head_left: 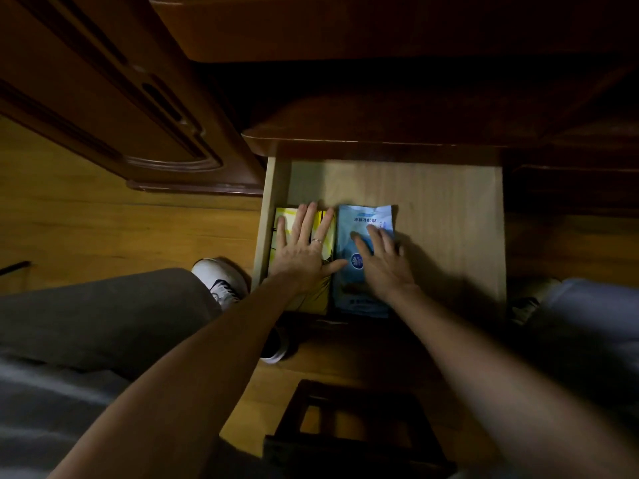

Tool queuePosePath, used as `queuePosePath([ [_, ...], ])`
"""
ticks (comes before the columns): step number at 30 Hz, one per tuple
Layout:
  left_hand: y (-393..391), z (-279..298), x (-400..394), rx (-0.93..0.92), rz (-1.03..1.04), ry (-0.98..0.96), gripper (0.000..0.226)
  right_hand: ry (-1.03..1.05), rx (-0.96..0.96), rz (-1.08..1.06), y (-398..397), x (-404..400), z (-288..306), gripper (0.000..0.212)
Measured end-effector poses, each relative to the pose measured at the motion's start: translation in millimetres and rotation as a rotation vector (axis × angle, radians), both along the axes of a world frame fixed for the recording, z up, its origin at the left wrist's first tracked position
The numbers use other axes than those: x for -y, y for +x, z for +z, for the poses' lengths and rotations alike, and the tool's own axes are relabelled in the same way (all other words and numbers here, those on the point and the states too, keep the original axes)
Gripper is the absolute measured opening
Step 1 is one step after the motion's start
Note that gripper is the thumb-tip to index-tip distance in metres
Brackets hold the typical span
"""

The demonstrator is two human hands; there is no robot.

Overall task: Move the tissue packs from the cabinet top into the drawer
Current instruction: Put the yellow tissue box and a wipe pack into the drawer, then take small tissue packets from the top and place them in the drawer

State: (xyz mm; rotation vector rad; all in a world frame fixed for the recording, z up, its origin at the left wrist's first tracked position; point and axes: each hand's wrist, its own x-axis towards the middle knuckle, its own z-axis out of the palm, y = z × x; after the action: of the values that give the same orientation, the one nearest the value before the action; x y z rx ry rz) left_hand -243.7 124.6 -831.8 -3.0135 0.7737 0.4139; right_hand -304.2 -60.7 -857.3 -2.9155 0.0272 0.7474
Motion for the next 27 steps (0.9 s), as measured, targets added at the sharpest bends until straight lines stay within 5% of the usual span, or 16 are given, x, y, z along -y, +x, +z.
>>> queuePosePath([
  [13, 3, 16, -2, -0.088, 0.018, 0.009, 0.099, 0.029, -0.062, -0.018, -1, -7, 21, 0.124],
  [19, 12, 89, 0, -0.217, 0.066, -0.080, 0.089, 0.167, -0.111, -0.101, 3, 11, 94, 0.097],
  [23, 21, 177, 2, 0.052, 0.023, -0.223, 0.067, 0.356, 0.176, -0.196, 12, 19, 178, 0.066],
  [27, 31, 292, 15, 0.562, -0.116, -0.522, 0.036, 0.342, 0.878, -0.163, 22, 36, 295, 0.022],
])
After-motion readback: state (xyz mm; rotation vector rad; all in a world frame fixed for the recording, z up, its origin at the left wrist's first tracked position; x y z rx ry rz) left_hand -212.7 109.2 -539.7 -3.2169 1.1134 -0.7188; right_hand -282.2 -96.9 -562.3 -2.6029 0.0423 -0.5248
